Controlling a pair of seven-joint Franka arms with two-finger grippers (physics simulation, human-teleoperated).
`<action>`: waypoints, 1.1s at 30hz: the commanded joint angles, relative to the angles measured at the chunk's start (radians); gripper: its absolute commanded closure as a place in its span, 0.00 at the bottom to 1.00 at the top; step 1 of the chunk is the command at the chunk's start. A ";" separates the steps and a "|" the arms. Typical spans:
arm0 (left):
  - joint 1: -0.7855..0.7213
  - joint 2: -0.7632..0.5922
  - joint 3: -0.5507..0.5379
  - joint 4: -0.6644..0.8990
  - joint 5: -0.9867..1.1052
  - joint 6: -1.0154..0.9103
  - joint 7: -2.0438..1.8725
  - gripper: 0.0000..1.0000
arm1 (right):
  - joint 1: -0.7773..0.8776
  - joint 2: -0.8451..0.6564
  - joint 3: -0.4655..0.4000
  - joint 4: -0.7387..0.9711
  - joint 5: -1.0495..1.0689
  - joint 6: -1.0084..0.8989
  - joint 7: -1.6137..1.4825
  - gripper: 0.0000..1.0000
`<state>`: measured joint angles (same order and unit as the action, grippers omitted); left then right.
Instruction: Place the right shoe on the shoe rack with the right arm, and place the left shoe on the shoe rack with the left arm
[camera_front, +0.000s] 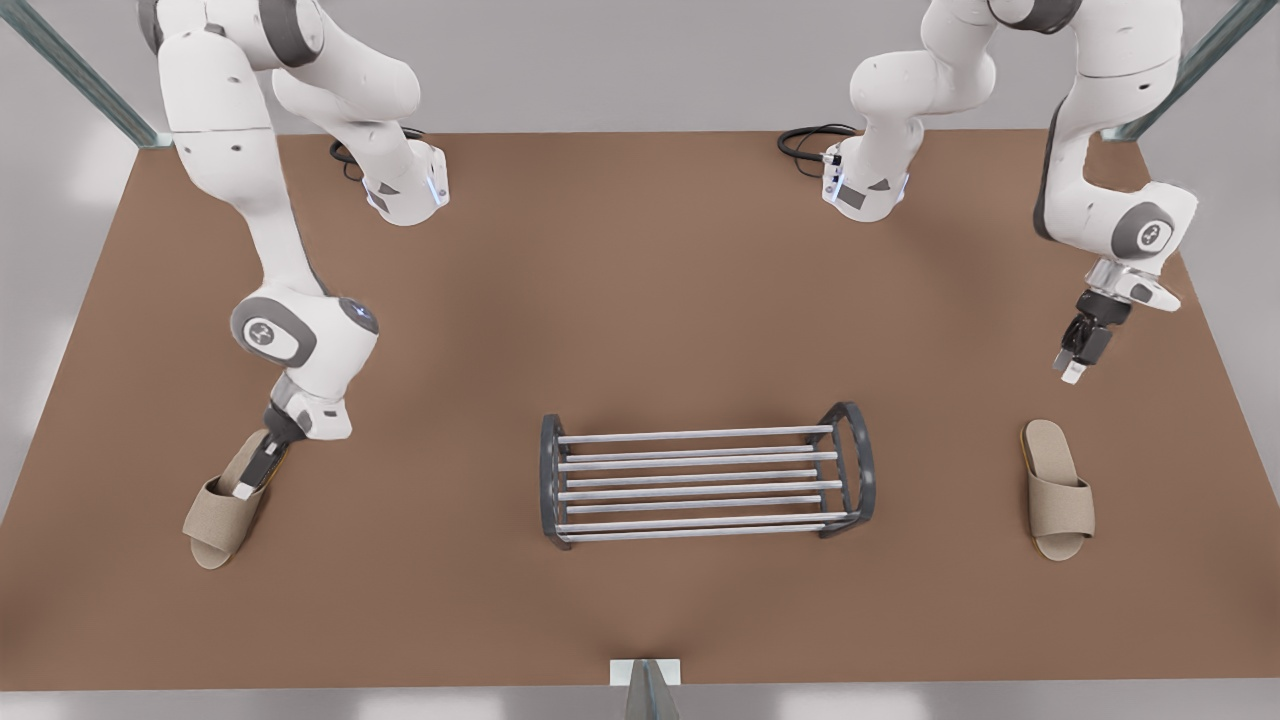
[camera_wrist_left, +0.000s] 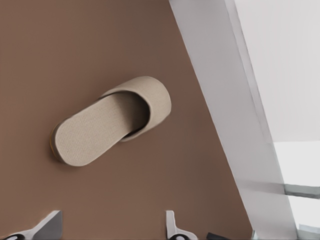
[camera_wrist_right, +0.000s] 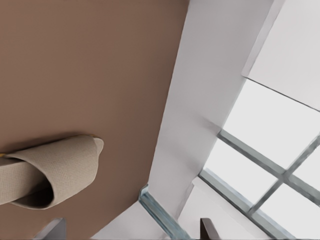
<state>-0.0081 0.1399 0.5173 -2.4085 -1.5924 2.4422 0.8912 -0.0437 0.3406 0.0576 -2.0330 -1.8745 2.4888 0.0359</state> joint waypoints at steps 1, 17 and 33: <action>-0.067 0.029 0.000 -0.003 -0.323 0.143 1.457 0.00 | 0.005 0.031 -0.015 0.011 -0.390 0.194 0.579 0.00; 0.053 0.288 0.018 0.068 -0.811 -0.203 1.526 0.00 | -0.042 0.014 -0.101 -0.181 -0.555 0.107 1.119 0.00; 0.112 0.458 -0.126 0.333 -0.917 -0.223 1.223 0.00 | -0.145 -0.012 -0.107 -0.236 -0.775 0.148 1.596 0.00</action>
<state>0.1026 0.5938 0.3914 -2.0862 -2.5042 2.2245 2.0279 -0.1783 0.3316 -0.0490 -2.2622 -2.5684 2.6319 1.1277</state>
